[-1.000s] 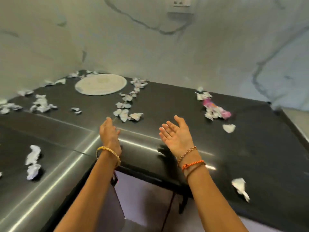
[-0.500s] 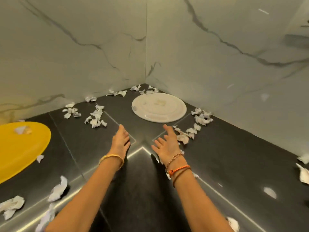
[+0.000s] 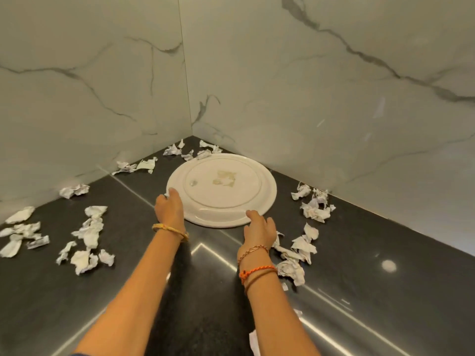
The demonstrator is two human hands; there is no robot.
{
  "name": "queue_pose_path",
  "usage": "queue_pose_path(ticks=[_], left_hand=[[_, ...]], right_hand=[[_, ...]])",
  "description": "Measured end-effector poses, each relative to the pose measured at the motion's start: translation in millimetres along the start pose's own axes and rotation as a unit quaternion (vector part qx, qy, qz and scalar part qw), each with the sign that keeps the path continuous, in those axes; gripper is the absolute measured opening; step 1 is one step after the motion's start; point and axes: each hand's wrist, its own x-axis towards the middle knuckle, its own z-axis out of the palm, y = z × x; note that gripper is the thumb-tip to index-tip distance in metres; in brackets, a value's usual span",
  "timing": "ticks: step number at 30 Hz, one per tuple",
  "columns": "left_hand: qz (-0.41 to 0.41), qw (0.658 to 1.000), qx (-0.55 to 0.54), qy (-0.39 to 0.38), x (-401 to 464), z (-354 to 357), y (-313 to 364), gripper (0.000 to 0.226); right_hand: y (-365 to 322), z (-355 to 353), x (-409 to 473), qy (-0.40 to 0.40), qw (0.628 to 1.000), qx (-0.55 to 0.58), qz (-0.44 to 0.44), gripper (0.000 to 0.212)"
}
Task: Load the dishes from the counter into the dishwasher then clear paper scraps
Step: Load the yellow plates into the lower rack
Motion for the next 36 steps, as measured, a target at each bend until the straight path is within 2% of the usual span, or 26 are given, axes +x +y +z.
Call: queue_pose_path(ticks=[3,4,7,9,12,17,20,23,25,28,30,33,36], left_hand=[[-0.048,0.994,-0.072,-0.061,14.7,-13.5,0.0,0.041],[-0.041,0.993,-0.085,-0.077,17.2,-19.7,-2.4,0.037],[-0.106,0.969,-0.202,-0.096,17.5,-20.8,-2.0,0.036],[-0.078,0.975,-0.178,-0.103,14.8,-18.5,-0.8,0.037],[-0.044,0.989,-0.134,-0.043,14.3,-8.4,4.4,0.035],[-0.085,0.988,-0.126,-0.018,18.4,-2.9,14.5,0.034],[-0.086,0.981,-0.163,-0.062,18.9,-2.5,9.0,0.01],[-0.075,0.979,-0.177,-0.076,10.2,-5.5,8.6,0.005],[-0.061,0.974,-0.205,-0.071,-0.5,-10.1,14.5,0.011],[-0.014,0.97,-0.235,-0.054,-19.9,-17.3,30.2,0.021],[0.058,0.971,-0.229,-0.033,-38.9,-26.8,49.2,0.026],[0.182,0.968,-0.17,0.012,-67.0,-39.4,81.5,0.035],[0.262,0.948,-0.175,0.041,-98.2,-53.2,106.8,0.04]], right_hand=[[9.5,-5.6,3.6,-0.04,0.998,0.012,-0.04,0.079],[11.5,-6.8,5.0,-0.052,0.997,0.009,-0.051,0.08],[14.0,-10.6,9.4,-0.102,0.992,0.0,-0.071,0.08],[12.1,-14.6,13.3,-0.141,0.987,0.013,-0.07,0.081],[6.9,-17.7,16.8,-0.176,0.981,0.062,-0.051,0.077],[7.2,-11.8,23.3,-0.154,0.982,0.095,-0.055,0.075],[3.8,-5.5,32.5,-0.147,0.985,0.069,-0.056,0.071],[3.5,-2.3,36.8,-0.126,0.99,0.024,-0.058,0.058],[-0.5,-3.3,35.5,-0.127,0.991,0.01,-0.044,0.057],[-12.7,-10.1,29.1,-0.193,0.98,-0.038,-0.014,0.052],[-17.9,-16.3,22.9,-0.233,0.961,-0.145,-0.026,0.048],[-19.2,-24.1,15.5,-0.231,0.933,-0.273,-0.043,0.062],[-21.5,-34.8,0.6,-0.24,0.905,-0.347,-0.053,0.067]])
